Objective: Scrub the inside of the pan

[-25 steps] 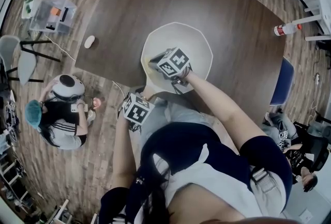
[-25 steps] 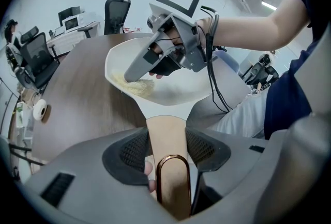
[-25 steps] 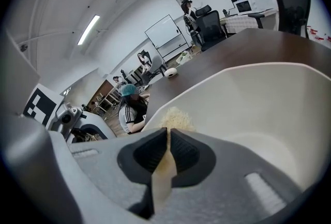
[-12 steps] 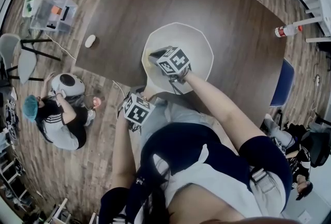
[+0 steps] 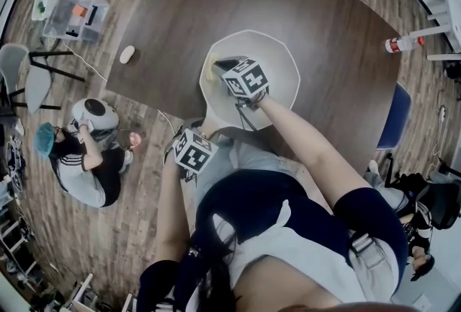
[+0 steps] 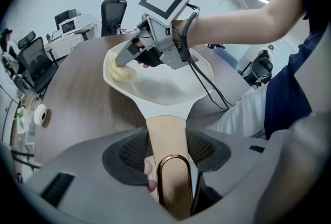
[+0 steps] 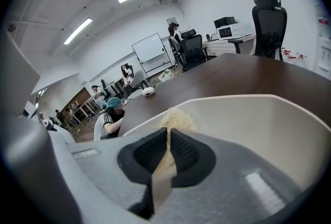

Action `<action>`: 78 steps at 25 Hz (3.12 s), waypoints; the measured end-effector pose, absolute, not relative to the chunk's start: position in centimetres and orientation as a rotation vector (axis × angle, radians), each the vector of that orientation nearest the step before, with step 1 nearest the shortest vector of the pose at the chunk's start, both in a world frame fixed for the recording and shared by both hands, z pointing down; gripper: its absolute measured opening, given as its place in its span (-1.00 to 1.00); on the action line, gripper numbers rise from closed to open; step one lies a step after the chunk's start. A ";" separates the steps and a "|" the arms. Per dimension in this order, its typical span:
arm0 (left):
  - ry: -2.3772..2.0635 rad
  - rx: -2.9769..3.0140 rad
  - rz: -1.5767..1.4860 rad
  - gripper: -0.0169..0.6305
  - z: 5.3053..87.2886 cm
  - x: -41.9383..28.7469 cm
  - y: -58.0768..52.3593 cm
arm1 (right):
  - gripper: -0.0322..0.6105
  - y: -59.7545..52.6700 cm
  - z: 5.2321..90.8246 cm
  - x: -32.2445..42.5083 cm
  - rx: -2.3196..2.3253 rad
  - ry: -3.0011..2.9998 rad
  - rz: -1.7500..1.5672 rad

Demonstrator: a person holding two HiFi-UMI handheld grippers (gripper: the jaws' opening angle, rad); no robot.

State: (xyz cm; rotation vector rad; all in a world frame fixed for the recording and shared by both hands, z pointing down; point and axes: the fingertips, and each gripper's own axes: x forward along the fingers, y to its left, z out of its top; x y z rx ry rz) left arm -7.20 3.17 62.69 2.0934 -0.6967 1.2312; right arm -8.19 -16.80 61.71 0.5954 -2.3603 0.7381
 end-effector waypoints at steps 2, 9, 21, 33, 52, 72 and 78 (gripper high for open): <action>-0.695 2.094 1.231 -0.25 62.7 -7.3 3.1 | -0.84 -17.3 61.7 -8.1 0.614 -2.352 0.738; -0.699 2.101 1.232 -0.25 62.8 -7.4 3.0 | -0.84 -19.0 61.7 -7.4 0.701 -2.335 0.742; -0.687 2.106 1.264 -0.25 62.8 -7.9 2.9 | -0.84 -20.4 62.0 -6.7 0.797 -2.316 0.726; -0.687 2.105 1.268 -0.25 62.8 -7.7 3.0 | -0.84 -22.2 62.6 -4.0 0.926 -2.269 0.753; -0.693 2.094 1.276 -0.25 62.6 -8.0 3.0 | -0.84 -24.1 62.6 0.9 1.218 -2.175 0.786; -0.707 2.085 1.256 -0.25 62.8 -8.7 3.1 | -0.84 -23.8 62.4 3.5 1.315 -2.016 0.716; -0.701 2.088 1.247 -0.25 62.6 -8.6 3.2 | -0.84 -23.4 62.2 4.8 1.342 -1.976 0.737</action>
